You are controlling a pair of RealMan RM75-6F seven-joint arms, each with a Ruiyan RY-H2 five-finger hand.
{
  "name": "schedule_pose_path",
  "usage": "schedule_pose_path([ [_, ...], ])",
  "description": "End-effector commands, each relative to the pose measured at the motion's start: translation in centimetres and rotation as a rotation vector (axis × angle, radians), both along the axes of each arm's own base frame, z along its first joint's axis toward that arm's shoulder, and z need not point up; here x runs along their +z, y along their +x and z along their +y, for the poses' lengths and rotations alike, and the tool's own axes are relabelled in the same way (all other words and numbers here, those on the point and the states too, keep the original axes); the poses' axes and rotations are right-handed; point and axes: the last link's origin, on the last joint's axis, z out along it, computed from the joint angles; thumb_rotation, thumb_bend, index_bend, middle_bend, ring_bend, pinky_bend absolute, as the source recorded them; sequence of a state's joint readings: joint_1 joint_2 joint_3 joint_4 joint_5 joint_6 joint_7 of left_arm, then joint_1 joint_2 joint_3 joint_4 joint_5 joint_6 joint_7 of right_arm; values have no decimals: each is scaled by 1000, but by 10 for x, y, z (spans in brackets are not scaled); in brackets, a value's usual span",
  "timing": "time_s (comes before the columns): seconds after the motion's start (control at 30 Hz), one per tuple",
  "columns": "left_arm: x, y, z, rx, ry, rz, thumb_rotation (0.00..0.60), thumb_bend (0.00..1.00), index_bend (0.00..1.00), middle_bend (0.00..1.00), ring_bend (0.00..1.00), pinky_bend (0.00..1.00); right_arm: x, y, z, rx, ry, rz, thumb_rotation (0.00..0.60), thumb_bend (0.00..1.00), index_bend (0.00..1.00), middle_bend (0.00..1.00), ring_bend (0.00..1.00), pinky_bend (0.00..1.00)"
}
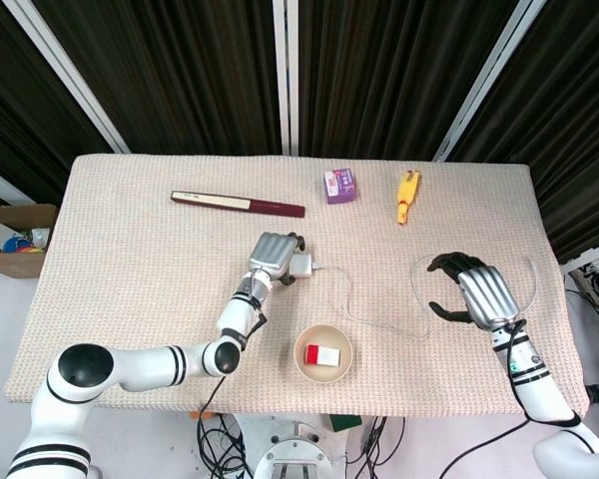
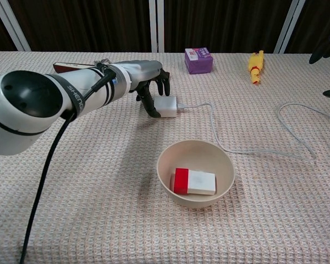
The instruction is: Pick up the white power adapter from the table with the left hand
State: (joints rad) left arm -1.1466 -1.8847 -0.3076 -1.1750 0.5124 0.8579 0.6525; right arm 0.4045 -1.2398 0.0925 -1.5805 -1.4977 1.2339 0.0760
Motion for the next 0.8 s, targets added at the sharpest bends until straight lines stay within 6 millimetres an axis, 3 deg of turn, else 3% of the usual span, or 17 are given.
schedule_pose_path([
  [0.03, -2, 0, 1, 3, 3, 7, 600, 167, 346, 290, 724, 953, 0, 0, 0, -1, 0, -2, 600, 230, 404, 322, 231, 378],
  [0.57, -5, 3, 3, -1, -10, 5, 600, 262, 419, 337, 724, 952, -1, -4, 0, -12, 0, -3, 600, 229, 406, 322, 231, 379],
  [0.8, 15, -20, 10, -10, 10, 32, 600, 283, 420, 337, 722, 952, 0, -5, 2, -12, -1, -8, 600, 230, 406, 322, 231, 379],
])
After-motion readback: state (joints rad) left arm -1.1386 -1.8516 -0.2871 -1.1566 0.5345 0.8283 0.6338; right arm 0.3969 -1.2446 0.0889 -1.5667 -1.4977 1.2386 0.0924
